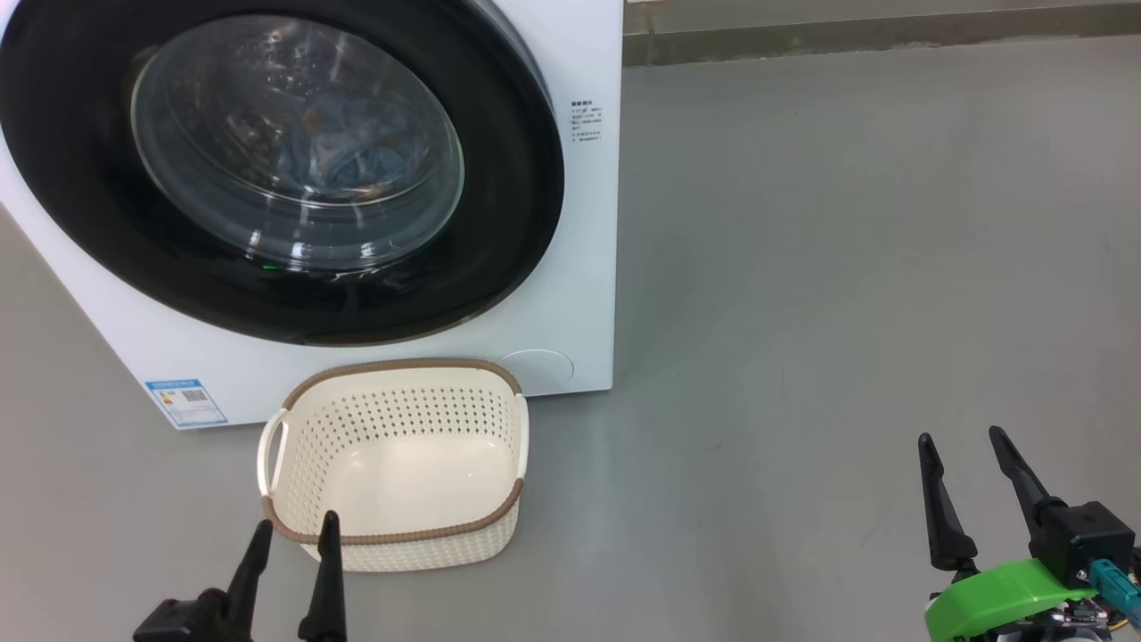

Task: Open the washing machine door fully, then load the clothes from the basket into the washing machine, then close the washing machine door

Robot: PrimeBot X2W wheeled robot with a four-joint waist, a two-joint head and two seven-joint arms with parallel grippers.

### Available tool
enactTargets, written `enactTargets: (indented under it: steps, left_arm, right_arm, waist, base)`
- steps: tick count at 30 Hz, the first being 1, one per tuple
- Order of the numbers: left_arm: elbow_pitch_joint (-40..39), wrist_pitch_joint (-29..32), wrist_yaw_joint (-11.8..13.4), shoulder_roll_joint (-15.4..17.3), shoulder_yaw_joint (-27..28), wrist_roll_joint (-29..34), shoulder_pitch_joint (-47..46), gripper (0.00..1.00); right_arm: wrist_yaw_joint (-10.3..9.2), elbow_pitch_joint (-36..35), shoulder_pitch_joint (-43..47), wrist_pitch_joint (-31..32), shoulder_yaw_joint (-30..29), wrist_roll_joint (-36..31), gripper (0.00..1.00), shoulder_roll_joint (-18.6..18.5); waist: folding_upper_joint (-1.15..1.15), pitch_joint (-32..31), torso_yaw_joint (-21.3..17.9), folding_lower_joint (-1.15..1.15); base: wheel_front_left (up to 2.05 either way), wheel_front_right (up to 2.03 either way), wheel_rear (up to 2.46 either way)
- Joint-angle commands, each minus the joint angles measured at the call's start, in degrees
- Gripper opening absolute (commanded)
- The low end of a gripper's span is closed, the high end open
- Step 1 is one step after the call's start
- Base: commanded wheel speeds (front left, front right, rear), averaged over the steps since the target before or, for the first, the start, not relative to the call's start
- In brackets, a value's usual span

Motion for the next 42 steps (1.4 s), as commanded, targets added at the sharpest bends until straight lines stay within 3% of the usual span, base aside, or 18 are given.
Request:
enactTargets:
  steps: [1,24,25,26,35,42]
  left_arm:
    - [-1.01,-0.37,-0.15,0.66,1.86,-0.31,-1.01,1.0]
    - [-2.01,-0.37,-0.15,0.91,2.43,-1.45,-0.78,1.0]
    - [-2.23,-0.37,-0.15,0.91,2.6,-1.53,-0.74,0.0]
    - [0.35,0.03,0.01,-0.1,0.4,-1.12,0.15,0.0]
    - [1.45,1.19,0.01,-0.31,0.61,-5.46,0.29,0.0]
    - [1.58,2.27,0.0,-0.14,1.04,-9.62,-0.22,0.0]
  right_arm:
    - [-0.34,-1.26,-0.98,-0.26,1.5,0.05,1.0,-0.29]
    - [-0.34,-0.84,-1.11,-0.26,2.11,0.68,1.0,-0.29]
    - [-0.34,-0.84,-1.13,-0.26,2.16,0.69,0.0,-0.29]
    - [0.01,1.54,0.09,0.01,0.38,0.51,0.0,0.18]
    - [-0.01,3.31,0.03,1.77,0.08,5.71,0.0,0.46]
    - [-0.03,3.07,0.07,2.64,0.71,11.02,0.0,0.41]
  waist:
    - [0.0,0.04,-0.03,0.0]
    - [0.0,0.12,0.39,0.0]
    - [0.0,0.12,0.39,0.0]
    - [0.0,0.11,0.4,0.0]
    - [0.0,0.06,0.36,0.13]
    - [0.0,0.28,0.31,0.0]
  base:
    - [0.0,0.0,0.0]
    - [0.0,0.0,0.0]
    - [0.0,0.0,0.0]
    - [0.0,0.0,0.0]
    - [0.0,0.0,0.0]
    - [0.0,0.0,0.0]
